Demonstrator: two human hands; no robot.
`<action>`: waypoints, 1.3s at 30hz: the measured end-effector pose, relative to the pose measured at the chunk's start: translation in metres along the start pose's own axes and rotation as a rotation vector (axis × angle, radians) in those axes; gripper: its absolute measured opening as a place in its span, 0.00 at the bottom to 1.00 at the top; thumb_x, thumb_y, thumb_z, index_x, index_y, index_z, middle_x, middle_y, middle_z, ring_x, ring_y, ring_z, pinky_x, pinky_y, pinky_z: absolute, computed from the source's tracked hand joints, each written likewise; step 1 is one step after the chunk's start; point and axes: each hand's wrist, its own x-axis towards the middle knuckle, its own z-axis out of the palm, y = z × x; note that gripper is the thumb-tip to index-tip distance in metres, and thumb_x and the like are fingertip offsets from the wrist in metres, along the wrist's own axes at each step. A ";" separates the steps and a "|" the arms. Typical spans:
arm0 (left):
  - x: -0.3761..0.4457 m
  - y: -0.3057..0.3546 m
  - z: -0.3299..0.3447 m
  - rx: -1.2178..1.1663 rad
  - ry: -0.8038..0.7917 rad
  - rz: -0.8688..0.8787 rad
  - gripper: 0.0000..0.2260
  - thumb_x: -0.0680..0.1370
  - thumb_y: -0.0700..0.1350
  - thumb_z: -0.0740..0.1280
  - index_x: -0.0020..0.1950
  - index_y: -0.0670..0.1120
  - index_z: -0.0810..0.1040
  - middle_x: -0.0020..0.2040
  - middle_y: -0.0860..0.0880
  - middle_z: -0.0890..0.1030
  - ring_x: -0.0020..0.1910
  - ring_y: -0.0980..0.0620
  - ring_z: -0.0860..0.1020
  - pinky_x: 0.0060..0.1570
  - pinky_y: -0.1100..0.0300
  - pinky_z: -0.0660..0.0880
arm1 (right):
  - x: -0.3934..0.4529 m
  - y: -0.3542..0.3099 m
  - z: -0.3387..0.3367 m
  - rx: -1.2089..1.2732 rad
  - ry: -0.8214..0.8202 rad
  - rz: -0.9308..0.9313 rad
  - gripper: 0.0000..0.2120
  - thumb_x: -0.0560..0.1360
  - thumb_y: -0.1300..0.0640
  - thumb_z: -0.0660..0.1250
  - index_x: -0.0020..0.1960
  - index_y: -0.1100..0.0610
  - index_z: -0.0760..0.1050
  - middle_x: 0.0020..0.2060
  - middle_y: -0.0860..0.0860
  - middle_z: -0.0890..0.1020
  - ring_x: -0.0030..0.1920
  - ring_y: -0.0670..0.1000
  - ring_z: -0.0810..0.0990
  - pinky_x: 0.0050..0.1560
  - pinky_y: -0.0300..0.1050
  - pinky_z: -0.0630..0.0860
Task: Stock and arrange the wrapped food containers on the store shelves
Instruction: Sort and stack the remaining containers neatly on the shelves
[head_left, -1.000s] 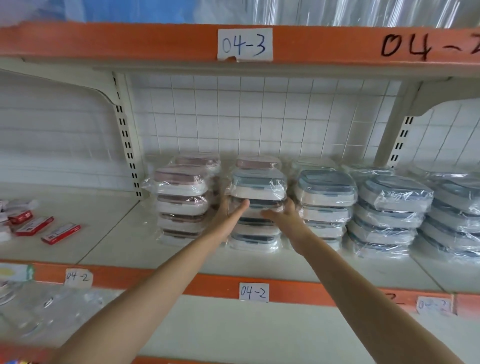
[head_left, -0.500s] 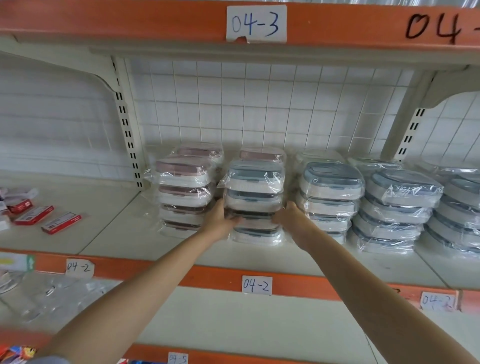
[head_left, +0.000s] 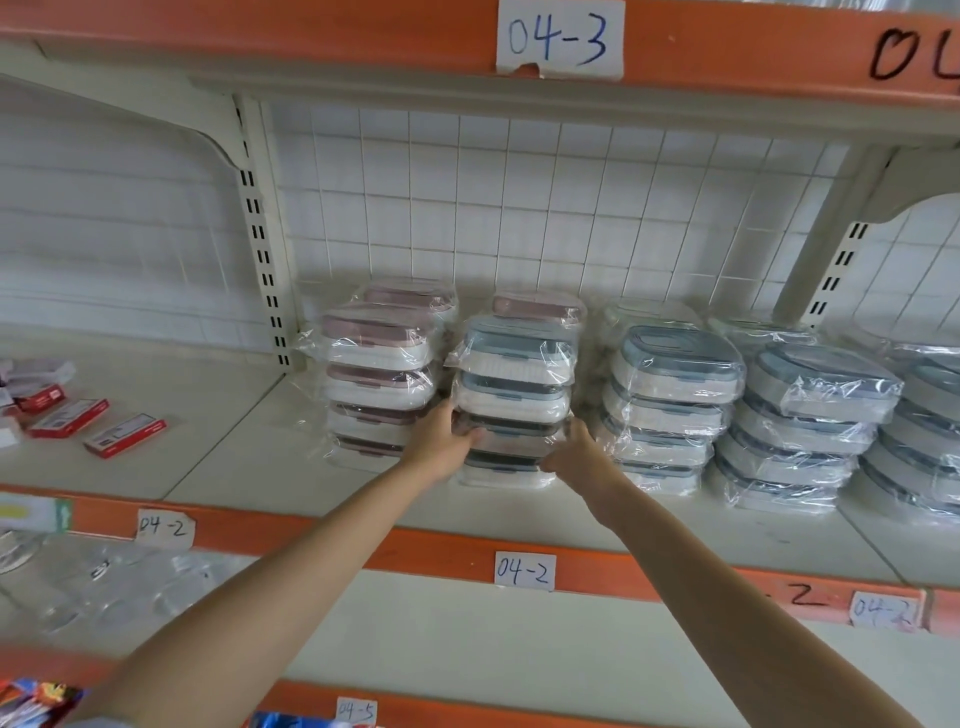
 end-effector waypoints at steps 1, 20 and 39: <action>-0.002 -0.001 0.000 0.004 0.008 0.004 0.25 0.77 0.47 0.68 0.72 0.43 0.67 0.65 0.43 0.75 0.63 0.45 0.73 0.61 0.54 0.69 | 0.000 -0.001 0.001 -0.020 0.012 -0.011 0.27 0.74 0.64 0.64 0.70 0.57 0.58 0.59 0.57 0.73 0.53 0.54 0.74 0.49 0.47 0.70; -0.020 0.036 -0.023 -0.047 0.207 0.198 0.31 0.75 0.46 0.69 0.74 0.42 0.59 0.69 0.45 0.69 0.68 0.47 0.69 0.68 0.56 0.64 | -0.007 -0.048 -0.023 -0.259 0.292 -0.551 0.36 0.73 0.50 0.70 0.75 0.48 0.54 0.75 0.53 0.54 0.73 0.55 0.58 0.68 0.52 0.63; -0.020 0.149 0.040 0.181 0.169 0.540 0.21 0.78 0.41 0.64 0.71 0.40 0.65 0.67 0.42 0.69 0.65 0.46 0.69 0.58 0.66 0.62 | -0.025 -0.019 -0.172 -0.387 0.371 -0.367 0.22 0.79 0.60 0.60 0.72 0.59 0.62 0.67 0.57 0.70 0.64 0.58 0.71 0.60 0.48 0.67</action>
